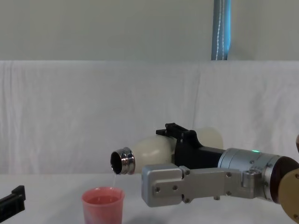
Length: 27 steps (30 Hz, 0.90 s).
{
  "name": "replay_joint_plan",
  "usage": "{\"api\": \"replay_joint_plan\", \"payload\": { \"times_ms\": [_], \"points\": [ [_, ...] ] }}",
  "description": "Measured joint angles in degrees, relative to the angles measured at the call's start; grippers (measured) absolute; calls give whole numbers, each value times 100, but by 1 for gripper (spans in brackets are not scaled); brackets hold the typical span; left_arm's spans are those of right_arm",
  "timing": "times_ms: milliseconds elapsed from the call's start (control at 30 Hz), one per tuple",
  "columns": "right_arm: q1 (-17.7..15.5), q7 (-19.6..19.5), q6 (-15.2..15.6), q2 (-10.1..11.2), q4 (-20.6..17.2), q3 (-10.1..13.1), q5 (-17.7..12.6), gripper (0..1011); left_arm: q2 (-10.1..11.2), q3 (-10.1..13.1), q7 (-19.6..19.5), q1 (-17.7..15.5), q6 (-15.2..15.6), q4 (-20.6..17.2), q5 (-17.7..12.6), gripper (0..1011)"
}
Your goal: Grasp the thermos with one hand and pour water into the cup lid.
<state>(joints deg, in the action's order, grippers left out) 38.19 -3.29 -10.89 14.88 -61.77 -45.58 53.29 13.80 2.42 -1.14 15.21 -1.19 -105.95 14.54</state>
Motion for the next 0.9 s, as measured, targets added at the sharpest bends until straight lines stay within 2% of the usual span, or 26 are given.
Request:
{"api": "replay_joint_plan", "payload": {
  "times_ms": [900],
  "points": [
    [20,1,-17,21,0,-18,11,955,0,0,0,0,0,0,0,1001]
  ]
}}
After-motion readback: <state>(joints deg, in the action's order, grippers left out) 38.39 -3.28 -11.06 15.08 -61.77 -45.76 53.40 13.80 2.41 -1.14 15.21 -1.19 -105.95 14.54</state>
